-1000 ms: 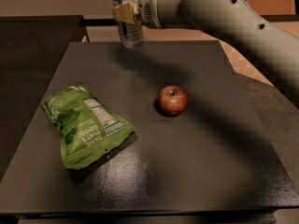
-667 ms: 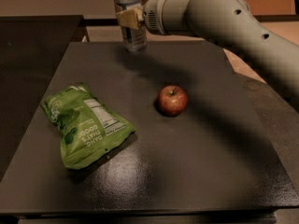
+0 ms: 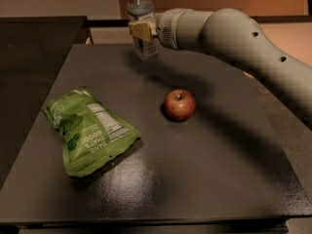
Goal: Place blue plastic bottle upright
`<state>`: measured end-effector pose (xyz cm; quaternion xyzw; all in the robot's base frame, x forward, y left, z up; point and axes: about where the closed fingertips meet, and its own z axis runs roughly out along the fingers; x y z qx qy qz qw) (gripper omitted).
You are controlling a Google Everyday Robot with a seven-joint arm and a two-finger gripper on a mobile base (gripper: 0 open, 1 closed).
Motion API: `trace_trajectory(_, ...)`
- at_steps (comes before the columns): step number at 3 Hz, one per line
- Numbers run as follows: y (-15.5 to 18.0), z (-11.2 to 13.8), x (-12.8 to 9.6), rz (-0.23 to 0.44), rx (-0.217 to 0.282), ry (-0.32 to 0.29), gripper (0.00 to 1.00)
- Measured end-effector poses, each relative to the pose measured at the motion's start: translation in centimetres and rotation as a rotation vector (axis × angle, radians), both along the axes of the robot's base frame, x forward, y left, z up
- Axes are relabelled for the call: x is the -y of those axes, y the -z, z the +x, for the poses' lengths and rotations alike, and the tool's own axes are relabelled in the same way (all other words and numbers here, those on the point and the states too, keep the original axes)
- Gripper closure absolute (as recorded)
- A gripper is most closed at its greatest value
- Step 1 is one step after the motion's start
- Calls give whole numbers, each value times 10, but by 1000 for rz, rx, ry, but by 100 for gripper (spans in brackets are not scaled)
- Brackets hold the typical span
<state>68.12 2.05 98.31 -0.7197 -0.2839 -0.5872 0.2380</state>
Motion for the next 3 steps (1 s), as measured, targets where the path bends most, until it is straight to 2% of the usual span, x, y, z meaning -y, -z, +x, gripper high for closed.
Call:
trace_trajectory(2,18,-3,12,-30,50,13,100)
trace_trajectory(3,26,-4,19,-22,60,34,100)
